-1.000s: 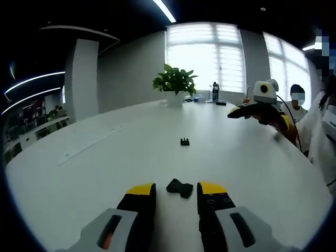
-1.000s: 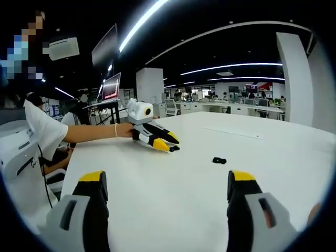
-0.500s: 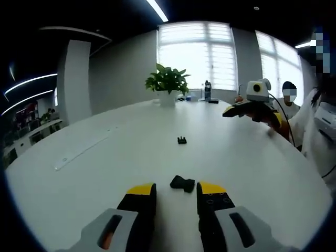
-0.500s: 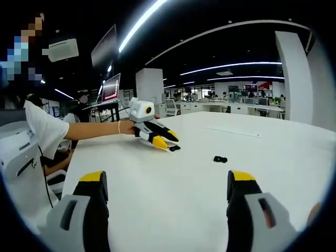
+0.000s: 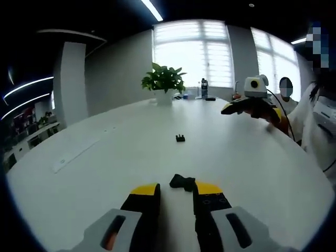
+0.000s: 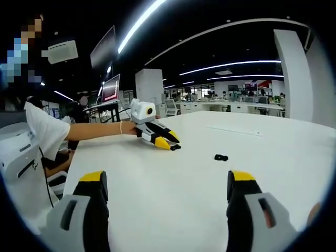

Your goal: Snap the two parts of the plastic buckle together until the buckle closes and remains connected.

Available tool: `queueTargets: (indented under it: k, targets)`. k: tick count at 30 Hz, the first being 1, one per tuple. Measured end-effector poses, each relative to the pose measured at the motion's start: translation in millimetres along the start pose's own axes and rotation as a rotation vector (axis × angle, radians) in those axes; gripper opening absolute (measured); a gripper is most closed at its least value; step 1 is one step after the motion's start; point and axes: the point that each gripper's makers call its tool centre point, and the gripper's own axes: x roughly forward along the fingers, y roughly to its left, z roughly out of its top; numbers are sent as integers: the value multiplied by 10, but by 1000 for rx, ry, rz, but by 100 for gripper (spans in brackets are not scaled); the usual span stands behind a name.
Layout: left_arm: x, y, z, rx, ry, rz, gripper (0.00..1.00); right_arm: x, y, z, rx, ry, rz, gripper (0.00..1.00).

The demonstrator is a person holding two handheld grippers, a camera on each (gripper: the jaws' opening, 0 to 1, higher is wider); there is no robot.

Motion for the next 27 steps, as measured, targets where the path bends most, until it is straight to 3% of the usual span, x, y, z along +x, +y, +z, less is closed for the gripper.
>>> queueTargets:
  k: [14,27]
  targets:
    - [104,-24,0,-41,7,2,17,33,24,-34,15,-4,4,93]
    - [85,-83,2,-84,37,78,17,29,73,-79,33,-13,16,93]
